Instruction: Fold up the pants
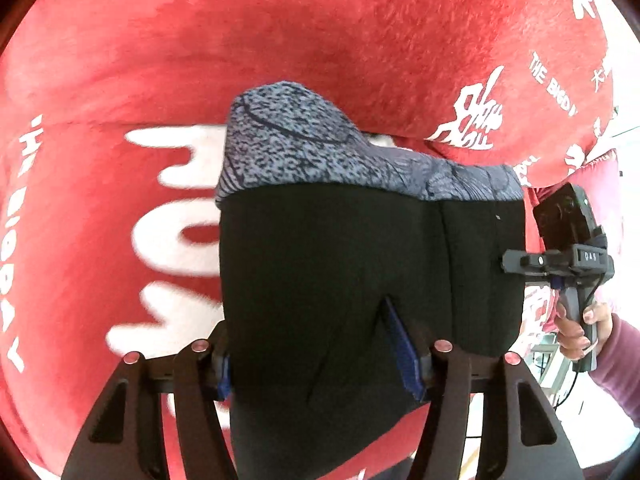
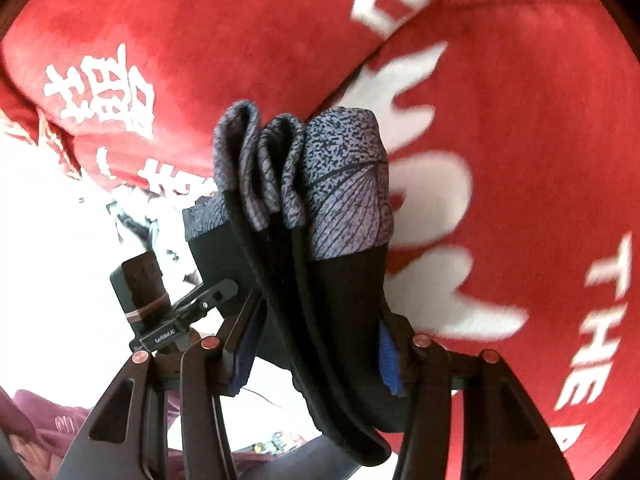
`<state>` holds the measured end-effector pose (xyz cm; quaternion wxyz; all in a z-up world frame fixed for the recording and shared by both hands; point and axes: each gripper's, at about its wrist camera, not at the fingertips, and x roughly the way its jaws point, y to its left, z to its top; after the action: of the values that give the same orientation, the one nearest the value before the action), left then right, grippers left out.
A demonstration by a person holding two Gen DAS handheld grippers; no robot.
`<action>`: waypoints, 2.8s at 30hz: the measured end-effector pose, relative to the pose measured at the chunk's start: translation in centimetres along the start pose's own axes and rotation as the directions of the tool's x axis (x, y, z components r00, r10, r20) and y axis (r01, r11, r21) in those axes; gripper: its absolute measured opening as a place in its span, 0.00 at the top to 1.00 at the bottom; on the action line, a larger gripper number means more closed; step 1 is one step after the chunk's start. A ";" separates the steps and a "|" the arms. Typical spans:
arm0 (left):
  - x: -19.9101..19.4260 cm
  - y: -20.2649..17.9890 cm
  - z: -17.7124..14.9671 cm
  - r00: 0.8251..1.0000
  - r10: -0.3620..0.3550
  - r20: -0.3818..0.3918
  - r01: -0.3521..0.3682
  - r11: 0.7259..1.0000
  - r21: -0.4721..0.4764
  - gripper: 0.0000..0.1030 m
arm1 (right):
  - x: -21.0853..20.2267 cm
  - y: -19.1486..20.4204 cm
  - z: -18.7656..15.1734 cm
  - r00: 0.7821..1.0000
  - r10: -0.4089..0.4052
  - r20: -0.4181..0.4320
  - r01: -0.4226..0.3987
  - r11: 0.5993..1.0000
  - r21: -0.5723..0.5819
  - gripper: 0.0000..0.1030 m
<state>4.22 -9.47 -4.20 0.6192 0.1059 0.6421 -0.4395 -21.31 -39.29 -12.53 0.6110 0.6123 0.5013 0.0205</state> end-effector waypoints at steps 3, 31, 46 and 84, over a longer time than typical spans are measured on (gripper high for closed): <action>-1.4 1.2 -2.1 0.999 0.034 -0.012 -0.035 0.999 -0.029 0.39 | 1.8 0.9 -2.7 1.000 0.021 -0.024 -0.021 1.000 0.006 0.47; -3.0 2.2 -9.5 0.883 0.463 -0.080 -0.467 0.883 -0.045 0.00 | 7.2 5.4 -10.1 0.836 -0.548 0.028 0.548 0.836 0.007 0.19; -6.6 -2.1 -9.7 0.868 0.490 -0.080 -0.491 0.871 0.011 0.00 | 4.4 12.2 -14.0 0.672 -0.719 0.179 0.733 0.680 -0.019 0.00; -10.9 -5.0 -8.5 0.834 0.550 -0.030 -0.550 0.835 0.011 0.00 | 5.8 21.6 -14.8 0.557 -0.800 0.223 0.831 0.541 -0.133 0.00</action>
<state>-2.79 -2.05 6.38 0.7089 0.2934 0.5941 -0.2417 -15.15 -19.42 4.44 0.6467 0.2351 0.6805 -0.2518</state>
